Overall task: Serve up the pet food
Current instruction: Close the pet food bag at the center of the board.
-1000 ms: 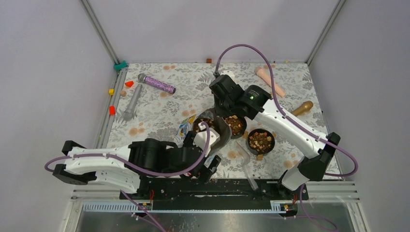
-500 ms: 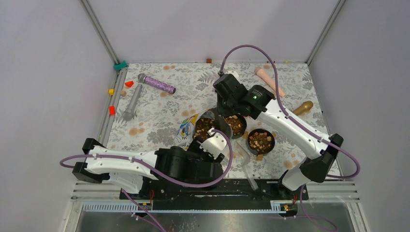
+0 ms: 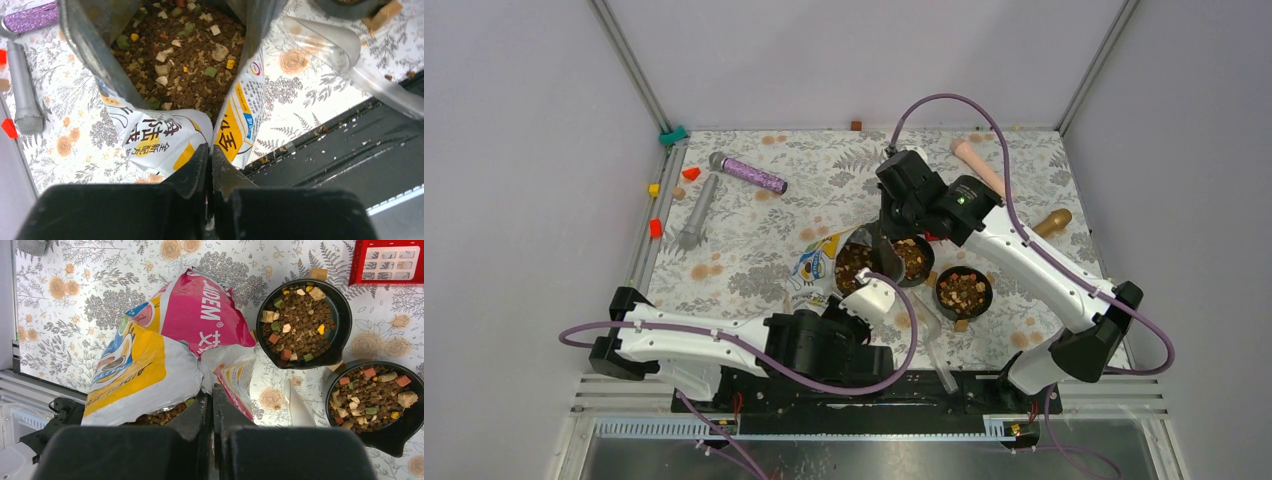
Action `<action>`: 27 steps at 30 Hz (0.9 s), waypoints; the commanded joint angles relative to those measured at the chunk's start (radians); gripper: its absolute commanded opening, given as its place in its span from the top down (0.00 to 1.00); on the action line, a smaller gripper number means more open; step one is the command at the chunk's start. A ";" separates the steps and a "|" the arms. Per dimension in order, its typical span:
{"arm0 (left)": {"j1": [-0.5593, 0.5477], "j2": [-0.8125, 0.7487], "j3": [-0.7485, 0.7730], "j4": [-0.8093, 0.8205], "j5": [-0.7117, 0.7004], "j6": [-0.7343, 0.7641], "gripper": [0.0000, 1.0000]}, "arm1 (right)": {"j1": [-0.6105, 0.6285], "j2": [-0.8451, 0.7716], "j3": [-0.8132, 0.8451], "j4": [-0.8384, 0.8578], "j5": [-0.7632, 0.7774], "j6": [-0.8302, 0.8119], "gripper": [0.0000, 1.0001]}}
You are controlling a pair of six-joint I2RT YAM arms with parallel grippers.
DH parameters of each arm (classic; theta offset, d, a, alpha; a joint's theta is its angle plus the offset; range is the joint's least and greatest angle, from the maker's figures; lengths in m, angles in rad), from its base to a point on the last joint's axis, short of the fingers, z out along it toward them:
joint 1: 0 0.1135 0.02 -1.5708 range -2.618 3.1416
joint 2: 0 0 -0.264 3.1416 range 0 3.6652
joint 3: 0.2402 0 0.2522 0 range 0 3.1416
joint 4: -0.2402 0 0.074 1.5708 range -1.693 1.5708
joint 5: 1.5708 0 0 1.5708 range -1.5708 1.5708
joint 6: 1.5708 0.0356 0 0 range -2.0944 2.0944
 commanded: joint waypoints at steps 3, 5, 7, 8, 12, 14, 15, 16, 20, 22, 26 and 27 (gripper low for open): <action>0.009 -0.050 -0.014 -0.126 -0.181 -0.132 1.00 | -0.067 -0.074 -0.015 0.013 0.099 -0.011 1.00; 0.022 -0.089 -0.023 -0.212 -0.220 -0.224 1.00 | -0.098 -0.094 -0.032 -0.022 0.159 -0.021 1.00; 0.044 -0.131 -0.045 -0.305 -0.250 -0.304 1.00 | -0.134 -0.124 -0.064 -0.044 0.188 -0.029 1.00; 0.061 -0.153 -0.062 -0.316 -0.254 -0.324 1.00 | -0.155 -0.144 -0.082 -0.051 0.204 -0.031 1.00; 0.151 -0.278 -0.143 -0.288 -0.252 -0.341 1.00 | -0.201 -0.232 -0.162 -0.054 0.203 -0.056 1.00; 0.189 -0.341 -0.175 -0.236 -0.250 -0.308 1.00 | -0.202 -0.268 -0.193 -0.046 0.164 -0.083 1.00; 0.204 -0.374 -0.196 -0.190 -0.246 -0.263 1.00 | -0.203 -0.283 -0.206 -0.037 0.123 -0.106 1.00; 0.218 -0.409 -0.215 -0.130 -0.238 -0.203 1.00 | -0.202 -0.295 -0.219 -0.021 0.070 -0.136 1.00; 0.301 -0.556 -0.296 0.189 -0.122 0.138 1.00 | -0.203 -0.324 -0.268 0.081 -0.204 -0.293 0.98; 0.349 -0.615 -0.323 0.297 -0.056 0.241 1.00 | -0.203 -0.328 -0.281 0.120 -0.311 -0.385 0.92; 0.415 -0.660 -0.310 0.352 0.053 0.347 1.00 | -0.202 -0.336 -0.273 0.175 -0.360 -0.536 0.72; 0.426 -0.654 -0.301 0.343 0.064 0.359 1.00 | -0.203 -0.341 -0.269 0.196 -0.362 -0.571 0.58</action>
